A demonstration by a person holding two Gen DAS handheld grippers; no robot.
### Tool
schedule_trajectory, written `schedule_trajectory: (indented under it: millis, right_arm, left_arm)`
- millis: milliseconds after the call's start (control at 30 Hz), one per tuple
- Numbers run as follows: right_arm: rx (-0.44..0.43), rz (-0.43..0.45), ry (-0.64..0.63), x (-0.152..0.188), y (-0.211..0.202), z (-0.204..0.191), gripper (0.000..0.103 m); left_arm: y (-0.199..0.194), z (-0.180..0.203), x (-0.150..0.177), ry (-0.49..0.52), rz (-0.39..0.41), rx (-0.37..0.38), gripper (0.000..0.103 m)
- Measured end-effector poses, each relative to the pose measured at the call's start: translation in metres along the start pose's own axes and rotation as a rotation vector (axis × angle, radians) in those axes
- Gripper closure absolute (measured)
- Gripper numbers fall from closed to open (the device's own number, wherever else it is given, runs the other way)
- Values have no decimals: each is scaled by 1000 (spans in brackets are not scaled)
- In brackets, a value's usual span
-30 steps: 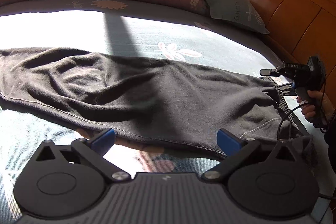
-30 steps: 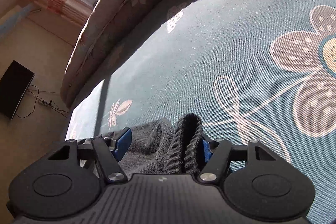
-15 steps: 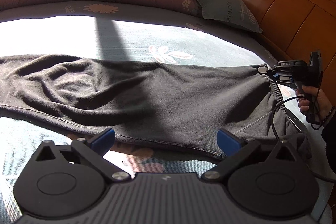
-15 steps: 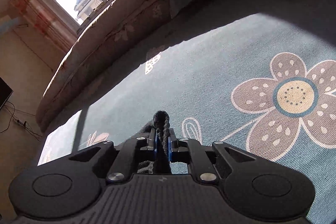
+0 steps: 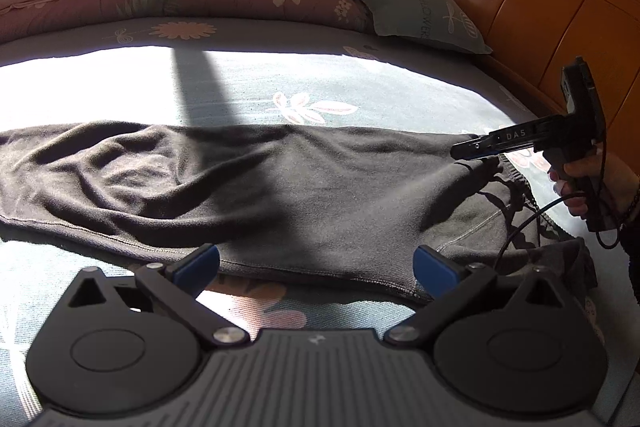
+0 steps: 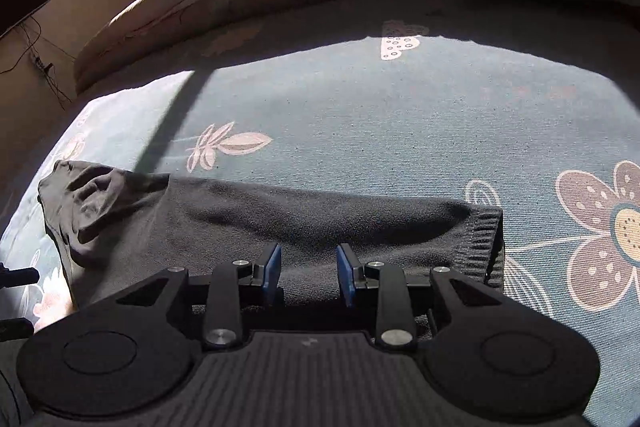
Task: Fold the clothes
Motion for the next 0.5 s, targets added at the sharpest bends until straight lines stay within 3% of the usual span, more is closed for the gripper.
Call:
schedule_trajectory:
  millis: [67,133,267,433,500]
  right_arm:
    - [40,-22,-12,-2,23,-1,69]
    - [87,17,-53,-10,34,0,72]
    - [106,19,4,-27,24,2,69]
    - [87,59,-62,-4,-55,-21,50]
    - [104,59,-85,14,-87,-30,48]
  left_arm:
    - [-1,1,0,6,-3,-3,1]
    - [-4,1,0,13,-2,-12,1]
    - [-12,1,1,29,11,-27,1]
    - [-23,3,4,50,23,-44,1]
    - [-27,7,7,60,19,-42,1]
Point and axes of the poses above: each gripper's, at about its wrist camera, not at the fingertips, and y roughly the way its jaws point, z to its right, x to its underside, the point moved 2 cm from there along y, roughly the way its jaws point, and after that the axes turned 5 degrees about -y, right-handed, at the moved point
